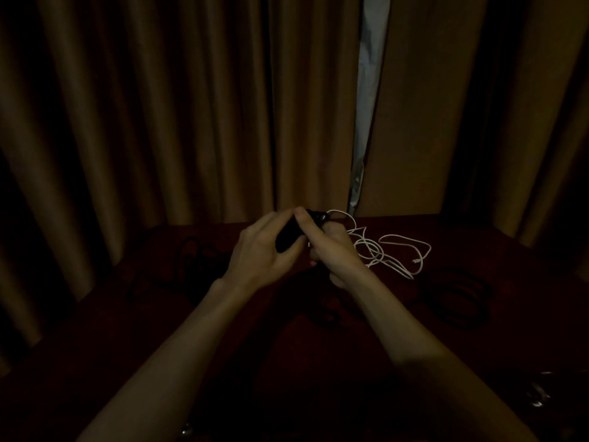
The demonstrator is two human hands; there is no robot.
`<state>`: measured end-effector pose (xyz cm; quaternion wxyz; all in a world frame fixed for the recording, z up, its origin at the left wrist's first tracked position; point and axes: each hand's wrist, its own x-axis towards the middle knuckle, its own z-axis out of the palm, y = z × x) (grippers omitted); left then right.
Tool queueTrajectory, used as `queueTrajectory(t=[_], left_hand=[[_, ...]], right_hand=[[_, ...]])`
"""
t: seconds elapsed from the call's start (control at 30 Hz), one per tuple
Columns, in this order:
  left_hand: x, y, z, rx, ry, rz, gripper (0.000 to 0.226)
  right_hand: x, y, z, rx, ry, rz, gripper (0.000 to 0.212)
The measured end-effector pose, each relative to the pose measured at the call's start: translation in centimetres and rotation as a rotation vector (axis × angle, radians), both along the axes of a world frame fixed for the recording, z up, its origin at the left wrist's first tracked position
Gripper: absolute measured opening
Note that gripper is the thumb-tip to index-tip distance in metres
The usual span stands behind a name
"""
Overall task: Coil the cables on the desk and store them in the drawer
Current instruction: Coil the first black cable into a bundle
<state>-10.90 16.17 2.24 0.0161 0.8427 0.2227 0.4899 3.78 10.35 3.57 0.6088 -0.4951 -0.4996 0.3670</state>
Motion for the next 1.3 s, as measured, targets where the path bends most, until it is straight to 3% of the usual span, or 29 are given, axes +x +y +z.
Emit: queueTrajectory(t=[0.13, 0.2, 0.3, 0.43, 0.53, 0.63, 0.8, 0.9, 0.97, 1.1, 1.23, 1.3], left_hand=[[0.0, 0.0, 0.7, -0.183, -0.186, -0.008, 0.034], [-0.2, -0.1, 0.9, -0.299, -0.251, 0.016, 0.031], [-0.4, 0.0, 0.8, -0.468, -0.322, -0.034, 0.024], [-0.2, -0.6, 1.2, -0.734, -0.386, -0.181, 0.016], [-0.3, -1.2, 1.7, -1.045, -0.395, -0.363, 0.024], [-0.8, -1.2, 2.0, -1.279, -0.305, -0.606, 0.035], [-1.1, -1.5, 2.2, -1.378, -0.278, -0.655, 0.038], [-0.7, -2.3, 2.4, -1.308, -0.252, -0.576, 0.028], [-0.3, -2.4, 2.1, -1.092, -0.155, -0.393, 0.024], [-0.6, -1.8, 0.9, -0.61, -0.052, -0.154, 0.068], [-0.5, -2.2, 0.5, -0.445, -0.104, -0.223, 0.046], [-0.1, -2.2, 0.5, -0.45, -0.144, -0.218, 0.04]], right_hand=[[1.1, -0.4, -0.8, -0.025, 0.21, 0.291, 0.025], [1.6, -0.7, -0.8, -0.052, 0.222, 0.376, 0.02], [1.8, -1.0, -0.7, -0.104, 0.261, 0.396, 0.022], [1.4, -0.7, -0.6, -0.107, 0.111, 0.284, 0.029], [1.7, -0.3, -1.0, -0.066, 0.208, 0.395, 0.043], [2.0, -0.1, -1.1, -0.052, 0.15, 0.45, 0.06], [1.9, 0.0, -0.6, 0.082, 0.099, 0.38, 0.032], [1.7, -0.3, -0.3, 0.091, 0.123, 0.343, 0.032], [1.8, -0.2, -0.5, 0.054, 0.192, 0.347, 0.037], [1.8, -0.1, -0.7, 0.014, 0.107, 0.265, 0.037], [1.0, -0.4, 0.0, 0.014, 0.037, 0.219, 0.016], [0.6, -0.4, -0.1, 0.013, 0.051, 0.211, 0.022]])
